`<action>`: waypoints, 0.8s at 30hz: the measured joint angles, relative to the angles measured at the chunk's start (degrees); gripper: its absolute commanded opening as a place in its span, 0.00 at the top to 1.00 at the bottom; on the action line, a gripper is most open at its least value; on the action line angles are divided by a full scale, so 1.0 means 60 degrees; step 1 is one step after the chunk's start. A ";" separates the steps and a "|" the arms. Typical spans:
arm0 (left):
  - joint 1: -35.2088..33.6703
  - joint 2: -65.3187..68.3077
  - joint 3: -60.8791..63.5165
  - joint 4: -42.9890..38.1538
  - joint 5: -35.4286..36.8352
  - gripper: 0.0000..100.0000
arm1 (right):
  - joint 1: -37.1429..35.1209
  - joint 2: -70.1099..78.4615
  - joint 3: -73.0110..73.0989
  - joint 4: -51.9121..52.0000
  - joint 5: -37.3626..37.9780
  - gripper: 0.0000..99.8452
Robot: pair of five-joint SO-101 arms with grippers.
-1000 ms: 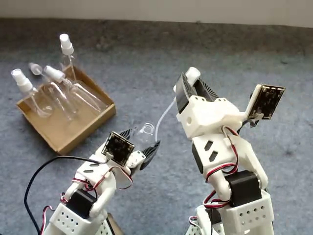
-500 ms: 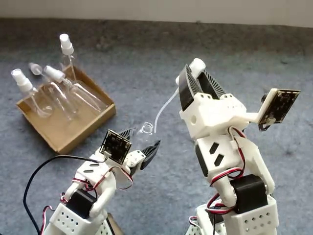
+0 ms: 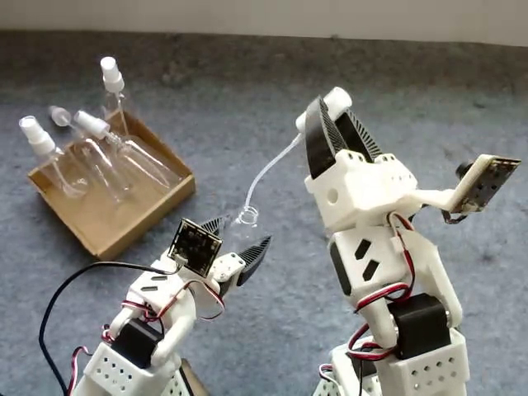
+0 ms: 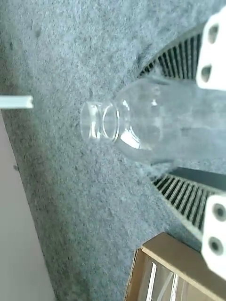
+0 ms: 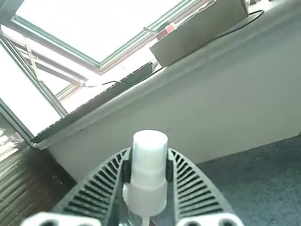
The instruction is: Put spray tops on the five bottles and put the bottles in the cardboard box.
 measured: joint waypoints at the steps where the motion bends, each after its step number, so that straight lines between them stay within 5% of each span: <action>1: 0.0000 0.0000 0.0000 0.0000 0.0000 0.87 | 0.0000 0.0015 0.0161 -0.0044 0.0000 0.96; 24: 0.0000 0.0000 0.0000 0.0000 0.0029 0.87 | 0.0103 0.0029 0.1656 -0.1451 0.0806 0.96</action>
